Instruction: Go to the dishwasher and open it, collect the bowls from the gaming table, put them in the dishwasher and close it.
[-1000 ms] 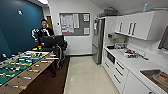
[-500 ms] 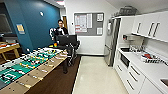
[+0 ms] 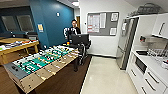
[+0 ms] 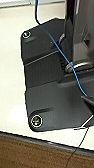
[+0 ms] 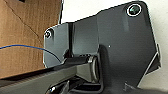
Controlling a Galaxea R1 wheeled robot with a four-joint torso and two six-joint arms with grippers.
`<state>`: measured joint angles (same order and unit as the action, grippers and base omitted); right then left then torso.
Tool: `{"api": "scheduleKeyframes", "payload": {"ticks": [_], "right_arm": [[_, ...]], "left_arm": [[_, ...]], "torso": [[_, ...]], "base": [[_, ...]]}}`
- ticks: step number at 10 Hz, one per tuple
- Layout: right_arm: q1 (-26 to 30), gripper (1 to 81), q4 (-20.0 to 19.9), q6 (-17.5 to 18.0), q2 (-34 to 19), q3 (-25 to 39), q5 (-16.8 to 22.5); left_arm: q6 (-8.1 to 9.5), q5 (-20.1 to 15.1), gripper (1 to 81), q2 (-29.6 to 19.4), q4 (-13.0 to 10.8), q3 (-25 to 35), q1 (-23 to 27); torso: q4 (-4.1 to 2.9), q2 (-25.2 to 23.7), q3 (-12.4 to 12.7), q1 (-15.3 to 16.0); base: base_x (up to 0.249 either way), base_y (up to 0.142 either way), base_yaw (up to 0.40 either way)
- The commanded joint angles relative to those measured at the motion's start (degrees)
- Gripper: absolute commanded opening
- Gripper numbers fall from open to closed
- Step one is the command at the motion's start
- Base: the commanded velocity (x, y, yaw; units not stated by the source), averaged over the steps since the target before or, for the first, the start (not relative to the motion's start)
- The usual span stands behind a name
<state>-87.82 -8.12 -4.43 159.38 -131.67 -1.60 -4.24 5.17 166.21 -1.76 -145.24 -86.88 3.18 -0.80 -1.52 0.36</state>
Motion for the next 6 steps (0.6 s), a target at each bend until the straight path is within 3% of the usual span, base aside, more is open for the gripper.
{"api": "scheduleKeyframes", "payload": {"ticks": [1,6], "right_arm": [[2.43,81.1,0.56,-0.06,-0.62,0.29,3.35],[2.25,81.1,0.56,-0.06,1.41,-2.53,3.35]], "left_arm": [[0.02,-2.88,81.1,-0.34,-0.27,0.13,2.64],[0.02,-2.88,81.1,-0.17,0.00,0.13,2.64]], "torso": [[0.00,0.00,0.00,0.00],[0.00,0.00,0.00,0.00]], "base": [[0.000,0.000,0.372],[0.000,0.000,0.372]]}}
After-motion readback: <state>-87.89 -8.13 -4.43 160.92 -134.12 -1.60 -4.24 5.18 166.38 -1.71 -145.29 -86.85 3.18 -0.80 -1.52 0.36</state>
